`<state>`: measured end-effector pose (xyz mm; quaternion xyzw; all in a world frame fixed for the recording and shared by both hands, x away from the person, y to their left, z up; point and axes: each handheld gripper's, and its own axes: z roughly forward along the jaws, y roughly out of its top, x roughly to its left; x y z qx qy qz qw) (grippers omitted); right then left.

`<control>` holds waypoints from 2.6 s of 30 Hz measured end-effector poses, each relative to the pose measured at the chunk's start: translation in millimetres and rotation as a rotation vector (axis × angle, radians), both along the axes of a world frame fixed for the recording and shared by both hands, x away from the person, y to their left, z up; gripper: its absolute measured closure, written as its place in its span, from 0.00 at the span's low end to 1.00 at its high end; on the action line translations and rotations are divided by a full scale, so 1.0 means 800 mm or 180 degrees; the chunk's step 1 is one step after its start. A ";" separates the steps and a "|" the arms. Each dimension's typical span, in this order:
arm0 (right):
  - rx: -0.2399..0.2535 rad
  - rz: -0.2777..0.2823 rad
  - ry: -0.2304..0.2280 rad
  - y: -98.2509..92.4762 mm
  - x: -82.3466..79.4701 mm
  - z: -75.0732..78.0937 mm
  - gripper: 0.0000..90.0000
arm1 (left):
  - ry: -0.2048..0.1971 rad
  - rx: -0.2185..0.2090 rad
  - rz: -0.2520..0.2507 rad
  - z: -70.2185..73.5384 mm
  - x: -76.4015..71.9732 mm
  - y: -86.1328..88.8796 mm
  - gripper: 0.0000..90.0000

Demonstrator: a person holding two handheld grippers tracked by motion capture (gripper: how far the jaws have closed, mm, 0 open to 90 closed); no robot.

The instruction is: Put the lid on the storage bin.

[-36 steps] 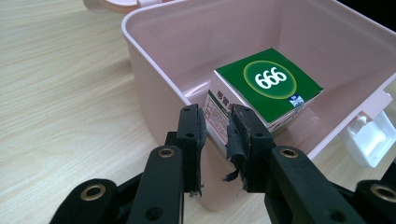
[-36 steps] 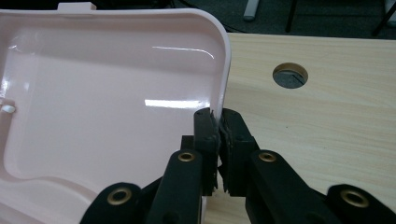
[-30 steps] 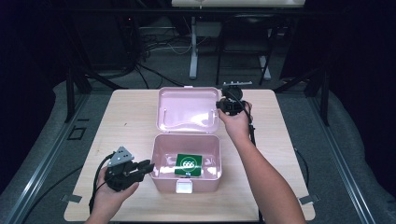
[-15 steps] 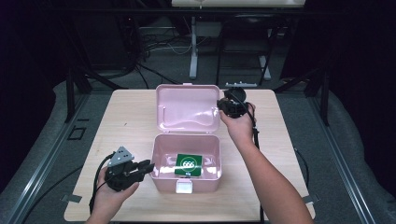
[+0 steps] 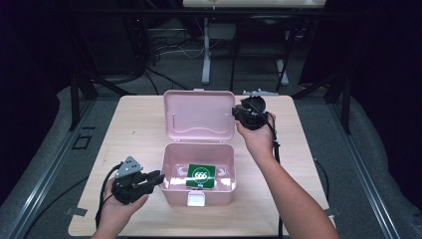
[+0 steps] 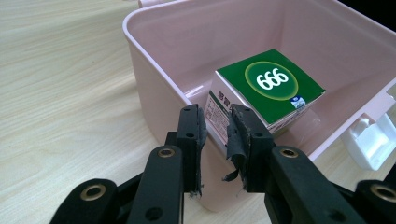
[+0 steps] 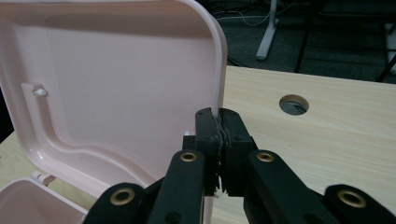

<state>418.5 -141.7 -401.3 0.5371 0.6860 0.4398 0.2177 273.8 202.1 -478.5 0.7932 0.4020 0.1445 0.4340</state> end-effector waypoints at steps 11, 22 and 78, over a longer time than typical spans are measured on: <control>-0.0058 0.0060 -0.0190 -0.001 -0.025 0.004 0.97 | -0.0003 0.0003 0.0006 0.000 0.000 0.000 0.82; -0.0084 0.0118 -0.0307 -0.002 -0.045 0.005 0.97 | -0.0004 0.0000 0.0012 0.000 -0.001 -0.001 0.82; 0.0016 0.0117 -0.0757 -0.004 -0.128 -0.023 0.95 | 0.0021 -0.0035 -0.0007 0.000 0.001 0.002 0.82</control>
